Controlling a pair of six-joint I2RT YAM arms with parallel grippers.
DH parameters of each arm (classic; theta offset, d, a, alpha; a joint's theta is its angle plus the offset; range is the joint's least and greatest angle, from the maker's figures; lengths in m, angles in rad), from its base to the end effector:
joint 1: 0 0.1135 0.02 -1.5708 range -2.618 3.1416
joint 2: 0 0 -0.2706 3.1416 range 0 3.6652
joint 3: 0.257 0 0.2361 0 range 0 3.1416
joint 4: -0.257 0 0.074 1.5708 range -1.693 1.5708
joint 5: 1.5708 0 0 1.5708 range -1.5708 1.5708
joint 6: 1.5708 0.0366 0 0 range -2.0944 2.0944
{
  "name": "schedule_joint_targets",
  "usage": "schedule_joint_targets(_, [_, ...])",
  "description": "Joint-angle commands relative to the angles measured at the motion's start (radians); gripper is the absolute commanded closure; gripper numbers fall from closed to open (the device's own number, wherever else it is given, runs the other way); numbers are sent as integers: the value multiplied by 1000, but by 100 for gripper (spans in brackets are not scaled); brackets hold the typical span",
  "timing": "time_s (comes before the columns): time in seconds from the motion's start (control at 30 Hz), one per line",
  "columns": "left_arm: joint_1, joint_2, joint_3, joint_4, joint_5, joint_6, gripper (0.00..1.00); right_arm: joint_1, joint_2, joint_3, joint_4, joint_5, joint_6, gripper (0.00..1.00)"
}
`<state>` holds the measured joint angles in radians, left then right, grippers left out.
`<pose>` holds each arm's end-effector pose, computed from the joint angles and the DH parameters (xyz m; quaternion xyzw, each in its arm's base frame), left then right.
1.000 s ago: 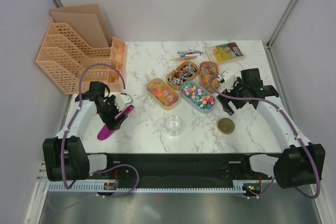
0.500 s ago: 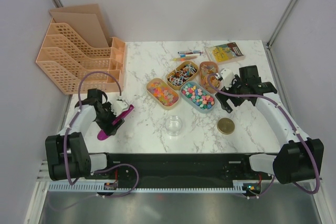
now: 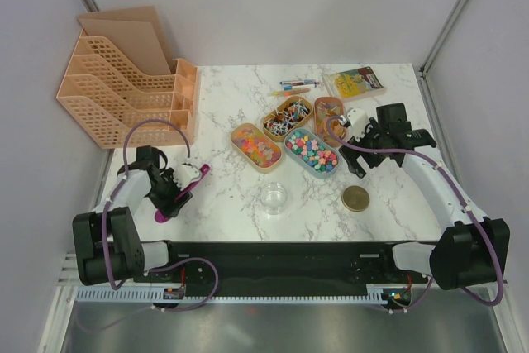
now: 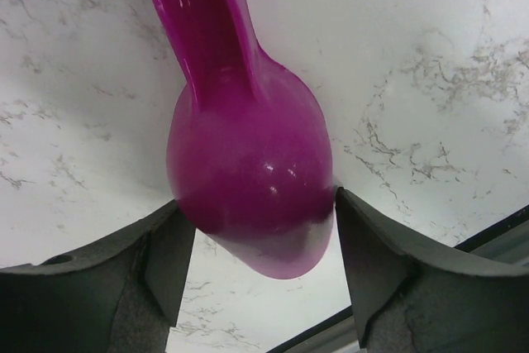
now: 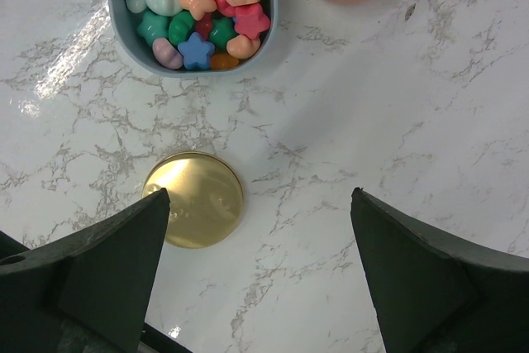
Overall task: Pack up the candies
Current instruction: Pick up the spatula from the center of the board.
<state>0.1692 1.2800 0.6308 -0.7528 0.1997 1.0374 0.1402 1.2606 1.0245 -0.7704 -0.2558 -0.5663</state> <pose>0.1777 0.0230 0.1742 0.4246 0.8960 -0.0342 0.1254 0.2284 0.0416 0.2837 -0.3629 0.8815 0.0613 0.2958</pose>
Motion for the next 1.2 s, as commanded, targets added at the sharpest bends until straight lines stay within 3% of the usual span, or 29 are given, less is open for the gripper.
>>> schedule_joint_targets(0.0, [9,-31,-11,0,-2,58,26,2,-18,23,25,-30,-6,2])
schedule_joint_targets(0.13, [10,-18,6,-11,17,58,35,6,-21,22,28,-31,-6,2])
schedule_joint_targets(0.17, [10,-8,10,-14,29,59,42,6,-21,22,31,-33,-7,2])
schedule_joint_targets(0.4, [10,44,96,-107,107,107,66,7,-52,20,23,-39,2,2])
schedule_joint_targets(0.57, [9,96,347,-403,300,256,81,18,-110,31,3,-105,11,2])
schedule_joint_targets(0.67, [0,241,613,-676,456,317,91,42,-186,14,54,-108,-29,2])
schedule_joint_targets(0.7, [-10,298,762,-751,496,331,93,51,-210,9,75,-87,-41,2])
schedule_joint_targets(0.73, [-25,382,820,-788,536,202,95,59,-231,3,92,-74,-56,2])
schedule_joint_targets(0.8, [-86,447,941,-789,534,87,95,99,-297,-15,157,-48,-114,2])
schedule_joint_targets(0.97, [-256,455,931,-786,526,102,98,209,-427,-72,305,47,-214,2])
schedule_joint_targets(1.17, [-347,548,1099,-786,744,-97,98,312,-497,-167,423,90,-305,2])
